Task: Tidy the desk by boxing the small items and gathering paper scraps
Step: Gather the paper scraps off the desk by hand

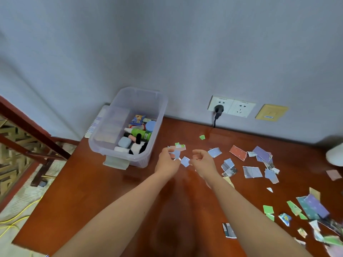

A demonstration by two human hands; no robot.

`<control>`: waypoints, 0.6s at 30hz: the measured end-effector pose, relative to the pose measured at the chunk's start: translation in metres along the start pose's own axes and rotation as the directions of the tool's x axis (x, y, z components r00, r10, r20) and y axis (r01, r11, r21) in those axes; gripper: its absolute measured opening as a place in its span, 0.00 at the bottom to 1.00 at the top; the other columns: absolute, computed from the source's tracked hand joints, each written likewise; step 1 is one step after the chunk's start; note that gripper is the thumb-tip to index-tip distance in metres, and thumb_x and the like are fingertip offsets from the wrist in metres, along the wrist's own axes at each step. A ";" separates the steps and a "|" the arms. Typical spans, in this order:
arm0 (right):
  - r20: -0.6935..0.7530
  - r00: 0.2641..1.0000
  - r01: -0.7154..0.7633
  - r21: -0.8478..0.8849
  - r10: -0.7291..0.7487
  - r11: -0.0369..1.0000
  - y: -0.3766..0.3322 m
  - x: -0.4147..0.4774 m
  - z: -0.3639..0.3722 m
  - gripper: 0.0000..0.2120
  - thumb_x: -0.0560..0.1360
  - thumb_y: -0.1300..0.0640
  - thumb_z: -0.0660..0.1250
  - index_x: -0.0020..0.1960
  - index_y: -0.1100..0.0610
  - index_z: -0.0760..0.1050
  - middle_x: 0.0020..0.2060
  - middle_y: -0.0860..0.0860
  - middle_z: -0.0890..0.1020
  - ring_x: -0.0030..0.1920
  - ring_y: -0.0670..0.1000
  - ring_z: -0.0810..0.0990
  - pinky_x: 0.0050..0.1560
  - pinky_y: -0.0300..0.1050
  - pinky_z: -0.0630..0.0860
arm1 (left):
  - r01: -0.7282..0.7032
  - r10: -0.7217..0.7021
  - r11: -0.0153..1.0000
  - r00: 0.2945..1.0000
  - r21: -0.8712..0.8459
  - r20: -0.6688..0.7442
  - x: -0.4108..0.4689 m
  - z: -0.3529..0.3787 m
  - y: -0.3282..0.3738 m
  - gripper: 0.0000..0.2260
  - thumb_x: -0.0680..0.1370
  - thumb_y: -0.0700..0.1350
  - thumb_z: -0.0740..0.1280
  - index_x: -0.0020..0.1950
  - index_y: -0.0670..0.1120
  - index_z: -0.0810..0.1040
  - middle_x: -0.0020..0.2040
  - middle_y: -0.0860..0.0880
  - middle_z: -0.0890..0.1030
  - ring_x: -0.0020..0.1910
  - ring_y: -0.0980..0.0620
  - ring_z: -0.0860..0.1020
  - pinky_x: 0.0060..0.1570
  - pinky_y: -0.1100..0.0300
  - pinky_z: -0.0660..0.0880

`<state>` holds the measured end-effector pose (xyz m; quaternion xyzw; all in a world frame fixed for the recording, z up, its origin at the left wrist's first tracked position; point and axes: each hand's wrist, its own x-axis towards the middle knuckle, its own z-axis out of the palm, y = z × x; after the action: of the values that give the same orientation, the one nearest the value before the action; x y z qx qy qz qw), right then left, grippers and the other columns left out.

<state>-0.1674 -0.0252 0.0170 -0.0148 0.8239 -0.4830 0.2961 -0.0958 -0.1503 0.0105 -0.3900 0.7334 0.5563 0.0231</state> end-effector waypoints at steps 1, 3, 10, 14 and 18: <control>0.009 1.000 0.004 -0.034 -0.003 0.999 0.000 0.005 0.001 0.19 0.73 0.63 0.66 0.63 0.52 0.72 0.53 0.49 0.77 0.49 0.48 0.77 0.41 0.38 0.74 | 0.007 -0.007 1.000 1.000 0.013 0.003 0.005 0.001 -0.001 0.20 0.75 0.40 0.67 0.65 0.49 0.68 0.61 0.49 0.73 0.53 0.50 0.77 0.57 0.51 0.76; 0.030 1.000 0.012 -0.111 -0.009 0.994 -0.001 0.017 0.004 0.21 0.72 0.63 0.67 0.64 0.52 0.73 0.54 0.48 0.77 0.52 0.48 0.77 0.46 0.39 0.73 | 0.015 -0.016 0.999 1.000 0.041 0.017 0.015 0.001 -0.002 0.21 0.74 0.40 0.67 0.65 0.49 0.67 0.61 0.49 0.72 0.52 0.50 0.77 0.55 0.51 0.77; 0.121 0.992 0.091 -0.405 -0.045 0.910 -0.010 0.069 0.011 0.20 0.74 0.60 0.65 0.65 0.50 0.72 0.55 0.47 0.76 0.53 0.49 0.76 0.48 0.43 0.73 | -0.060 0.044 0.966 0.997 0.250 0.070 0.056 -0.003 -0.006 0.25 0.72 0.42 0.68 0.68 0.49 0.67 0.64 0.49 0.66 0.52 0.48 0.77 0.56 0.51 0.76; 0.135 0.979 0.205 -0.614 -0.155 0.762 -0.010 0.099 0.023 0.23 0.74 0.57 0.66 0.69 0.48 0.71 0.64 0.49 0.71 0.66 0.52 0.69 0.56 0.49 0.74 | -0.112 0.084 0.932 0.992 0.344 0.098 0.081 0.000 -0.014 0.32 0.70 0.46 0.73 0.71 0.49 0.65 0.68 0.51 0.62 0.61 0.50 0.72 0.60 0.55 0.74; 0.218 0.964 0.264 -0.690 -0.154 0.674 -0.012 0.118 0.035 0.29 0.75 0.59 0.67 0.73 0.47 0.65 0.67 0.50 0.67 0.67 0.53 0.66 0.54 0.48 0.74 | -0.148 0.131 0.870 0.989 0.470 0.070 0.098 0.001 -0.023 0.34 0.69 0.49 0.75 0.72 0.48 0.65 0.69 0.51 0.61 0.64 0.51 0.70 0.60 0.58 0.72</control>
<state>-0.2501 -0.0958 -0.0414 -0.2569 0.9157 -0.1546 0.2675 -0.1503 -0.2052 -0.0540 -0.3083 0.8729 0.3671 0.0908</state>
